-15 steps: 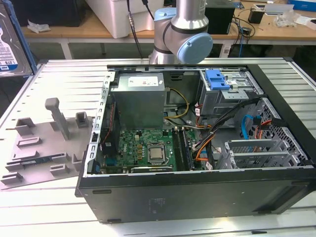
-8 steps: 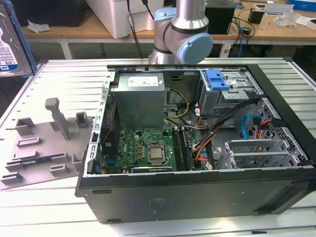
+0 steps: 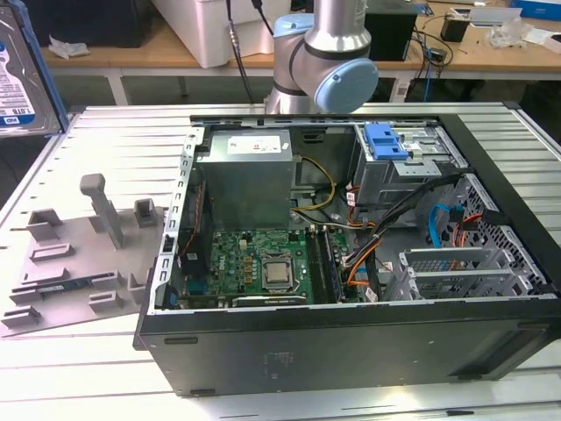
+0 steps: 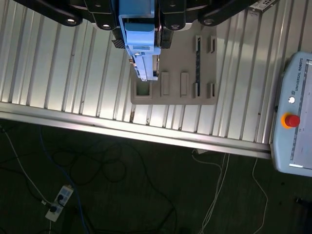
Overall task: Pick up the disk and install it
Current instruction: 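Pick up the disk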
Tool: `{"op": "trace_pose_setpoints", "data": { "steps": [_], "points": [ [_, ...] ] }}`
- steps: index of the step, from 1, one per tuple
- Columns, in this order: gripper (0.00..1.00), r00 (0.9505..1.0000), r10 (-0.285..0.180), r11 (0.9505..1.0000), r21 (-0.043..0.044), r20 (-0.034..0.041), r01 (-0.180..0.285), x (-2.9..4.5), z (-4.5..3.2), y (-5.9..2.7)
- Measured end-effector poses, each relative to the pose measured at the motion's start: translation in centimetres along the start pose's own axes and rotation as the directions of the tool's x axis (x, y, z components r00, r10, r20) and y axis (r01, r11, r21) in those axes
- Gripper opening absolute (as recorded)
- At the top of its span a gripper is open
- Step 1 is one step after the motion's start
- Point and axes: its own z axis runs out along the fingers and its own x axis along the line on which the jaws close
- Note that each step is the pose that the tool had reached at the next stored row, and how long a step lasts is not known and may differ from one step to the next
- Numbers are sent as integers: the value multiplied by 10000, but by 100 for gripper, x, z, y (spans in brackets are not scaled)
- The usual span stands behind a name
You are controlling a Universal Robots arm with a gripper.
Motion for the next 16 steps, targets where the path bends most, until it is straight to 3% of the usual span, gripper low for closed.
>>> {"op": "trace_pose_setpoints", "data": {
  "steps": [5,8,12,14,16],
  "points": [
    [37,10000,0,10000,0,0,0,13,-10,-70],
    [37,10000,1,10000,0,0,-1,56,-32,-200],
    [37,10000,8,10000,0,2,-8,89,-40,-274],
    [37,10000,24,10000,2,24,-24,142,-58,-374],
    [37,10000,28,10000,3,35,-28,162,-63,-416]
  ]
}}
